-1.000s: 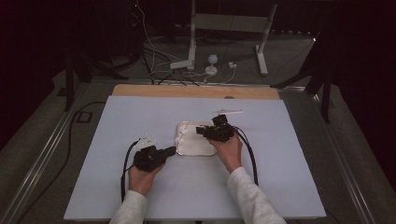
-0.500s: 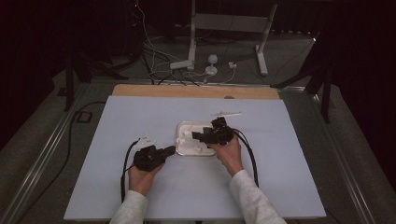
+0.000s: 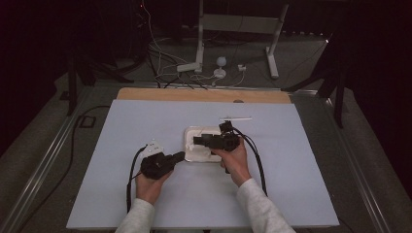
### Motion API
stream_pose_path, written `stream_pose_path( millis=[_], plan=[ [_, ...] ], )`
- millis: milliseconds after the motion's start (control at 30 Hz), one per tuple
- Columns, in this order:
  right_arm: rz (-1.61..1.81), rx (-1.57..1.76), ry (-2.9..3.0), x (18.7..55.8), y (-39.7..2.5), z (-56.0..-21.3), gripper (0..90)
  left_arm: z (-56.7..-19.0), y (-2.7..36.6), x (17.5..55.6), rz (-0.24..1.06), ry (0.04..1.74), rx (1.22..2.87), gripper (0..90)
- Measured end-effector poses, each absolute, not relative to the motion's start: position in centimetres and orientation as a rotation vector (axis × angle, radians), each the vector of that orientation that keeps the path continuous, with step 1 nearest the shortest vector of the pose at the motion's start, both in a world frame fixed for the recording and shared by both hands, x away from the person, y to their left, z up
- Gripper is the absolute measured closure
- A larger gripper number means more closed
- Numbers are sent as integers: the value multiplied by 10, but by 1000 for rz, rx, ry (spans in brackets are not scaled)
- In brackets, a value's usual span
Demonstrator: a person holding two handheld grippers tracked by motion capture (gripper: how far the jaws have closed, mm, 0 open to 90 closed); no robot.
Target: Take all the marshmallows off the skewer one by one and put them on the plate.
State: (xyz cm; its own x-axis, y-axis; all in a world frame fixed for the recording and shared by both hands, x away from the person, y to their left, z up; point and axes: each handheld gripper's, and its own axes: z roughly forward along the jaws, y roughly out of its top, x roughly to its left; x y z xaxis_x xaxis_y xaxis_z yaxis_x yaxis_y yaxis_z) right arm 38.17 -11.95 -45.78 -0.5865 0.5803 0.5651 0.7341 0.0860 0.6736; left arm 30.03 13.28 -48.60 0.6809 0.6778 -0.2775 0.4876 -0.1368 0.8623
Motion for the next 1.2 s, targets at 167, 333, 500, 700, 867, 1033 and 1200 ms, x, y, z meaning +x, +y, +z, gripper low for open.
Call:
stream_pose_path(
  millis=[167,333,500,700,867,1033,1200],
  plan=[
    [-1517,-1331,-2120,383,-117,-460,637,-487,129,300,209,912,1799,900],
    [-1526,-1306,-2115,381,-115,-457,732,-488,126,300,199,905,1813,900],
    [-1554,-1275,-2129,377,-113,-451,756,-491,123,301,182,902,1837,798],
    [-1566,-1261,-2147,374,-111,-447,762,-495,119,303,169,906,1874,723],
    [-1576,-1254,-2149,373,-110,-446,765,-496,117,303,147,892,1884,799],
    [-1578,-1216,-2166,370,-106,-447,756,-496,116,303,152,895,1907,896],
    [-1563,-1201,-2202,367,-101,-448,671,-494,117,302,157,908,1884,900]
  ],
)
